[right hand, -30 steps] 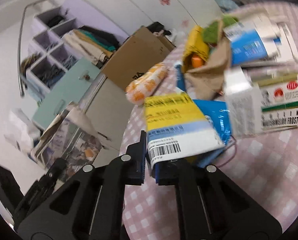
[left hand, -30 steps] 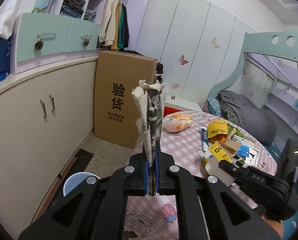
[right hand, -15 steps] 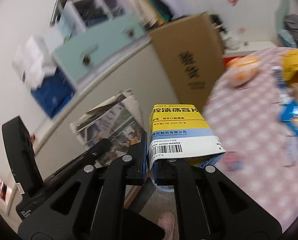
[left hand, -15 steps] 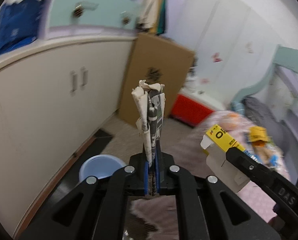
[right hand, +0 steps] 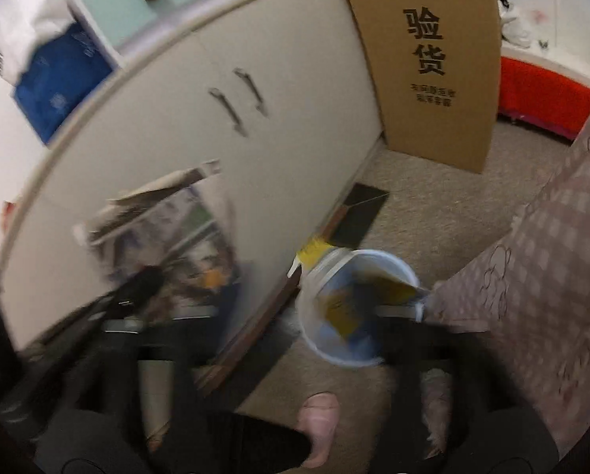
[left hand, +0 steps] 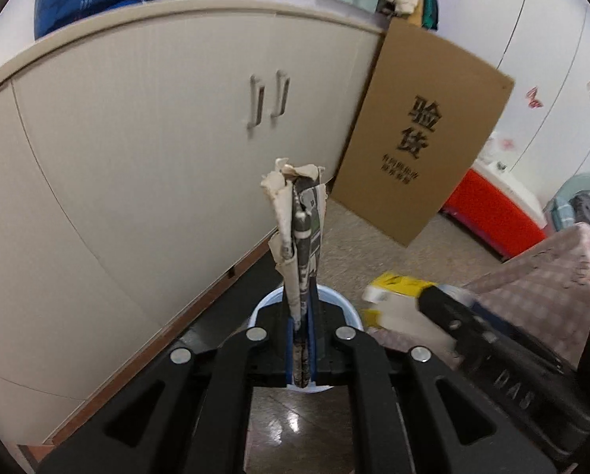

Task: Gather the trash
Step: 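Carry both items over the blue bucket, open right then left gripper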

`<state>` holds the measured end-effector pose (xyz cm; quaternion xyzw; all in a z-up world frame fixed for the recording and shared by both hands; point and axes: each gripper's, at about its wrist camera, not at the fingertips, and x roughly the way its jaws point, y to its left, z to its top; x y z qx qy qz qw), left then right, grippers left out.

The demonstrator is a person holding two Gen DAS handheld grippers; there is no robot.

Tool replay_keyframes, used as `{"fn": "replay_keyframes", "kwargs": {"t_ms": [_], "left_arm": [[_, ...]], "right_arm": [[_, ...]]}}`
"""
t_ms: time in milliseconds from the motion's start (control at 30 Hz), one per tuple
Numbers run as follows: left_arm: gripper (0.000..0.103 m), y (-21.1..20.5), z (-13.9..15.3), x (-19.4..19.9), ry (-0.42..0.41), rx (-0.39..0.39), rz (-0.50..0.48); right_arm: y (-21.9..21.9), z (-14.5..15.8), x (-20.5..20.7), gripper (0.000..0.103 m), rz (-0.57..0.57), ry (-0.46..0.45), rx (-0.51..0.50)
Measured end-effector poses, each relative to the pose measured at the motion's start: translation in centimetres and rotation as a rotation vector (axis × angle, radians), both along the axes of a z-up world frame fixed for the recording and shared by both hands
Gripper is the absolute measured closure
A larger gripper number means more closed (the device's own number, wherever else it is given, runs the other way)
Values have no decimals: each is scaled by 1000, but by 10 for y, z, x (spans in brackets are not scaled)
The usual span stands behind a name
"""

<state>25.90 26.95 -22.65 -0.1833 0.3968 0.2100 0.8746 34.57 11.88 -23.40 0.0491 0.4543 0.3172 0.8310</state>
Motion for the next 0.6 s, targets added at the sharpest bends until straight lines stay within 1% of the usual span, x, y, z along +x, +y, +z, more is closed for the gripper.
{"fn": "replay_keyframes", "kwargs": {"t_ms": [33, 100, 167, 300, 600], "left_arm": [[97, 3, -4, 3, 7, -2, 4], [97, 5, -10, 8, 28, -2, -2], [97, 3, -13, 12, 37, -2, -14], [97, -5, -17, 15, 48, -3, -35], [97, -21, -15, 18, 52, -6, -67]], "right_arm": [[2, -7, 6, 33, -8, 7, -12], [1, -15, 10, 33, -26, 28, -3], [-1, -16, 8, 33, -33, 25, 7], [-10, -13, 0, 33, -51, 7, 4], [-28, 5, -14, 33, -108, -83, -26]]}}
